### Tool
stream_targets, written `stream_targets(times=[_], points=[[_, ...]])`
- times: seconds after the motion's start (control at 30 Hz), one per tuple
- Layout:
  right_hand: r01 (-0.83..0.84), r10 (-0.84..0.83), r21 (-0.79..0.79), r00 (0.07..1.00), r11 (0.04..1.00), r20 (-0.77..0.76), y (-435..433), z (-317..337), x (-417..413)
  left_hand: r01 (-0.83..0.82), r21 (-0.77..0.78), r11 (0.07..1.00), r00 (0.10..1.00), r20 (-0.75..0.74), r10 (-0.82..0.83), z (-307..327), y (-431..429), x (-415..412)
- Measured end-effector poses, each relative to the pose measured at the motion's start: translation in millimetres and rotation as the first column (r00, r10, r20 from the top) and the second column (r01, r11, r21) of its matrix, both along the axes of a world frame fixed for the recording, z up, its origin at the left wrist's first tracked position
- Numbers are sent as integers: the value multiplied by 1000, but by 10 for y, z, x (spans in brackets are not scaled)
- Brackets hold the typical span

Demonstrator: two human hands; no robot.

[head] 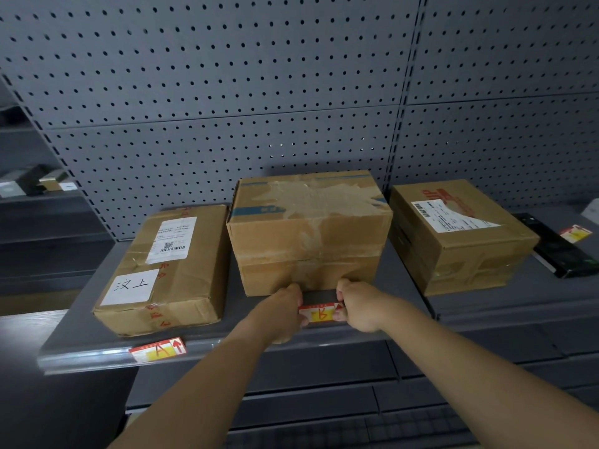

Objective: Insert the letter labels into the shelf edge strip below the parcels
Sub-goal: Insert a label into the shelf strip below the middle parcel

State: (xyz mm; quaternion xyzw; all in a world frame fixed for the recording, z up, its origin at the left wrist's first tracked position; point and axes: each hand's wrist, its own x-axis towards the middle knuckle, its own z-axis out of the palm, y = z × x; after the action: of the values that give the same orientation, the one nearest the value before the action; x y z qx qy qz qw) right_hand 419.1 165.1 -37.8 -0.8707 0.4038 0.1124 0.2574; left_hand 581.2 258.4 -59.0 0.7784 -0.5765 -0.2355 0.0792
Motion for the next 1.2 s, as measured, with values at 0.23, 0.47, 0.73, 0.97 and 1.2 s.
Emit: stream_targets(times=[0.23, 0.47, 0.73, 0.97, 1.2], points=[[-52, 51, -5, 998, 999, -30, -16, 30, -16, 47, 65, 997, 998, 29, -48, 26, -29, 13], [-43, 43, 6, 999, 999, 22, -30, -17, -46, 50, 89, 995, 999, 9, -51, 30, -27, 37], [-34, 47, -79, 985, 996, 164, -30, -91, -97, 14, 31, 999, 1000, -24, -14, -9, 11, 53], [23, 15, -130, 959, 991, 283, 5, -112, -131, -94, -258, 961, 995, -60, 82, -65, 149, -9], [58, -15, -89, 904, 994, 427, 109, 1, -200, -221, -420, 880, 973, -151, 172, -25, 281, -97]])
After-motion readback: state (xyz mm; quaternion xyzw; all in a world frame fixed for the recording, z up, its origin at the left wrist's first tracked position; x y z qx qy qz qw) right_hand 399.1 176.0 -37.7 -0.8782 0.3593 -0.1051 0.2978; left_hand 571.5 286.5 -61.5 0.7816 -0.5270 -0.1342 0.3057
